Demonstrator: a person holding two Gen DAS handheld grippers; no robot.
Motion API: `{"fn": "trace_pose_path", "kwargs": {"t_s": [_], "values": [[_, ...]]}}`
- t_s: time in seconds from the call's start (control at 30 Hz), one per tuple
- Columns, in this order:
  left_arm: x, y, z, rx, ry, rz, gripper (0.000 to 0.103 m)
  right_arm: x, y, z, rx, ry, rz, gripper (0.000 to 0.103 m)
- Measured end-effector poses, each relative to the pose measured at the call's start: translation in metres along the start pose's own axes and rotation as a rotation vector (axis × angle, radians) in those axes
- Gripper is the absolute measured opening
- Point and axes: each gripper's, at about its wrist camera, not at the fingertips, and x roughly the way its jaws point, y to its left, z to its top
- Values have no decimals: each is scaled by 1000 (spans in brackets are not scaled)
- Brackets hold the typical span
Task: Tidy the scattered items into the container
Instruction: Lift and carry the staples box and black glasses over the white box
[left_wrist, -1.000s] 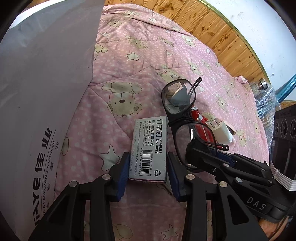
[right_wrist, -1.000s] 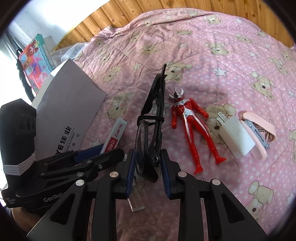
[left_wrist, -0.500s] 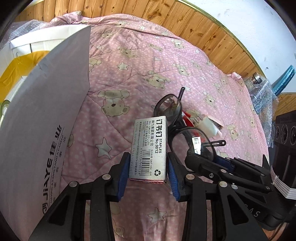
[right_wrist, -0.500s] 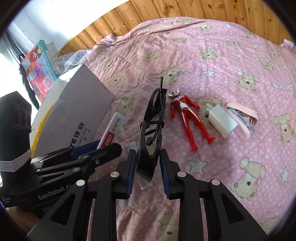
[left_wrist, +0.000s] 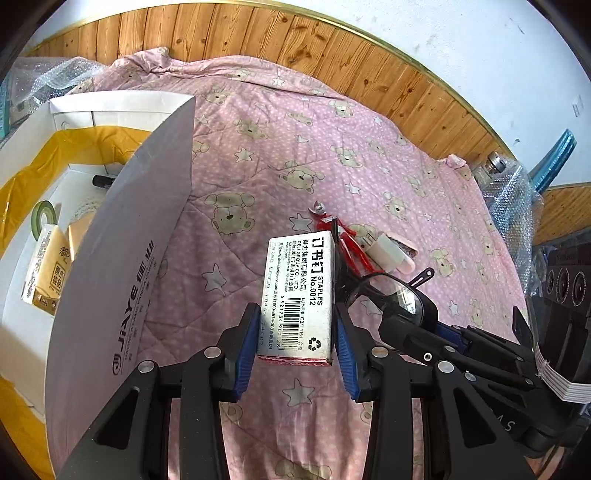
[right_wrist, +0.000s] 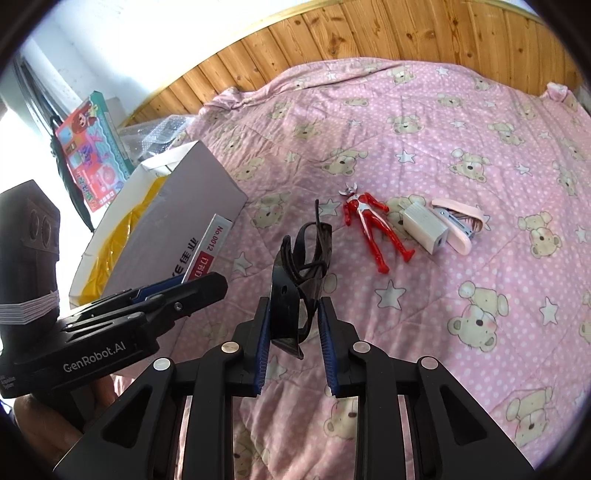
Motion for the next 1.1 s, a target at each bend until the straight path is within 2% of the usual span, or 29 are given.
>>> {"fn": "trace_pose_path", "kwargs": {"t_s": [0.1, 0.23, 0.3, 0.33, 0.6, 0.7, 0.8, 0.87, 0.93, 1.0, 1.07, 1.1], "values": [[-6, -4, -4, 7, -8, -3, 40, -4, 2, -6, -10, 2, -2, 27], [-4, -2, -12, 1, 14, -3, 40, 19, -5, -12, -3, 81, -19, 36], [-2, -1, -16, -5, 26, -5, 40, 29, -9, -14, 2, 107, -33, 36], [-1, -1, -17, -3, 29, -6, 40, 31, -11, -14, 8, 110, -36, 39], [6, -4, -21, 10, 57, -22, 40, 45, -13, -7, -40, 146, -47, 40], [9, -5, -20, 10, 62, -27, 40, 43, -23, -11, -22, 136, -70, 41], [10, -4, -20, 11, 63, -29, 40, 37, -34, -17, 12, 113, -93, 49], [12, -3, -20, 8, 66, -30, 40, 47, -36, -22, 6, 162, -59, 52], [14, -2, -20, 4, 72, -33, 40, 61, -28, -27, -36, 201, -38, 63], [17, -2, -20, 5, 79, -33, 40, 66, -14, -28, -106, 195, -76, 67], [19, 0, -20, 2, 85, -33, 40, 71, -5, -28, -149, 197, -111, 67], [18, 1, -20, 0, 83, -32, 40, 73, -2, -27, -160, 198, -125, 52]]}}
